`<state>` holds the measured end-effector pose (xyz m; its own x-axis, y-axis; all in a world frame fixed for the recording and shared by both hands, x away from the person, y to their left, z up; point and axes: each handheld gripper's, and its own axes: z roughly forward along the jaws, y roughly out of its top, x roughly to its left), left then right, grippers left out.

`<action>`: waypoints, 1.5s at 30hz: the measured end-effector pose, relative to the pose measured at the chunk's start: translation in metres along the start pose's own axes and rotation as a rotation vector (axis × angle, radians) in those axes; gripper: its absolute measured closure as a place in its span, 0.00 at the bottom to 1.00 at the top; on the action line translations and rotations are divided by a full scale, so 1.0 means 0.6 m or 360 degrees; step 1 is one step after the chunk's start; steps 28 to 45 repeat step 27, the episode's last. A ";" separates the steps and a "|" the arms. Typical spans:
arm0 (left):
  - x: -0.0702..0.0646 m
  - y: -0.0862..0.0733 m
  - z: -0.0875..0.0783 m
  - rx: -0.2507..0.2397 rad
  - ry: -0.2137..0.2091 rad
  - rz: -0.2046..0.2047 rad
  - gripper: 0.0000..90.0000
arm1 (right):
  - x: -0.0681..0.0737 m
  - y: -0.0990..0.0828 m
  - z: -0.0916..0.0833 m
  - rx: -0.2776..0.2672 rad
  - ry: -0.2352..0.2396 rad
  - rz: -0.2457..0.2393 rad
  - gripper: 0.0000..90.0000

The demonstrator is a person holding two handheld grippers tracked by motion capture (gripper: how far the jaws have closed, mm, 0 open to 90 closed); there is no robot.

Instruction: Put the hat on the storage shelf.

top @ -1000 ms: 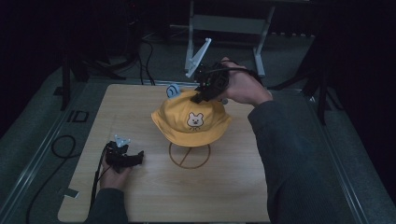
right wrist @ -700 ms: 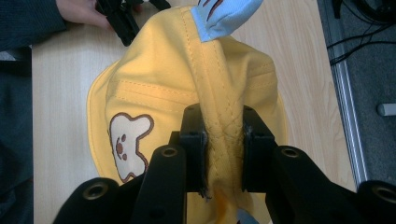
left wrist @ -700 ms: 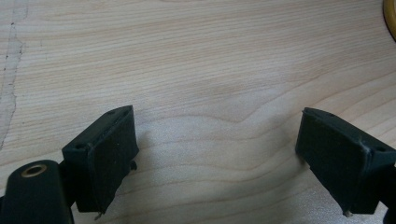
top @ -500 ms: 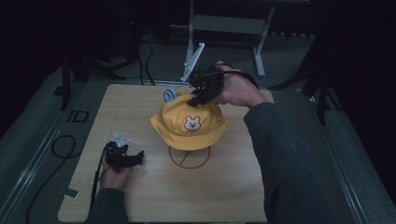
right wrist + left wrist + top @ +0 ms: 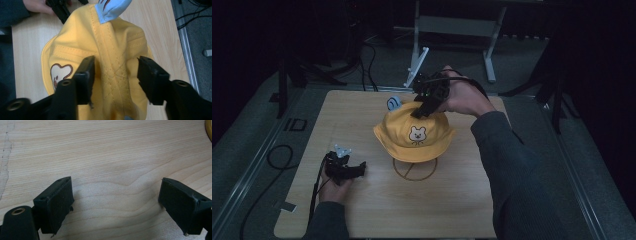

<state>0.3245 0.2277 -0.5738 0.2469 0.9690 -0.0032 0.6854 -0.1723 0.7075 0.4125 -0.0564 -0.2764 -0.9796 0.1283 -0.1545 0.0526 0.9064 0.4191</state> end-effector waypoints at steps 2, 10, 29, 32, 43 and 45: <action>0.000 0.000 0.000 0.0000 0.0000 -0.0001 0.14 | 0.002 0.001 0.001 0.0005 -0.0011 0.0001 0.44; 0.000 0.000 0.000 0.0001 0.0001 -0.0003 0.14 | 0.004 0.003 -0.003 -0.0003 -0.0020 0.0053 0.28; 0.000 0.000 0.000 0.0001 0.0000 -0.0004 0.14 | 0.015 -0.024 -0.041 -0.0004 -0.0139 0.0077 0.13; 0.000 0.000 0.000 0.0001 0.0000 -0.0004 0.14 | 0.015 -0.024 -0.041 -0.0004 -0.0139 0.0077 0.13; 0.000 0.000 0.000 0.0001 0.0000 -0.0004 0.14 | 0.015 -0.024 -0.041 -0.0004 -0.0139 0.0077 0.13; 0.000 0.000 0.000 0.0001 0.0000 -0.0004 0.14 | 0.015 -0.024 -0.041 -0.0004 -0.0139 0.0077 0.13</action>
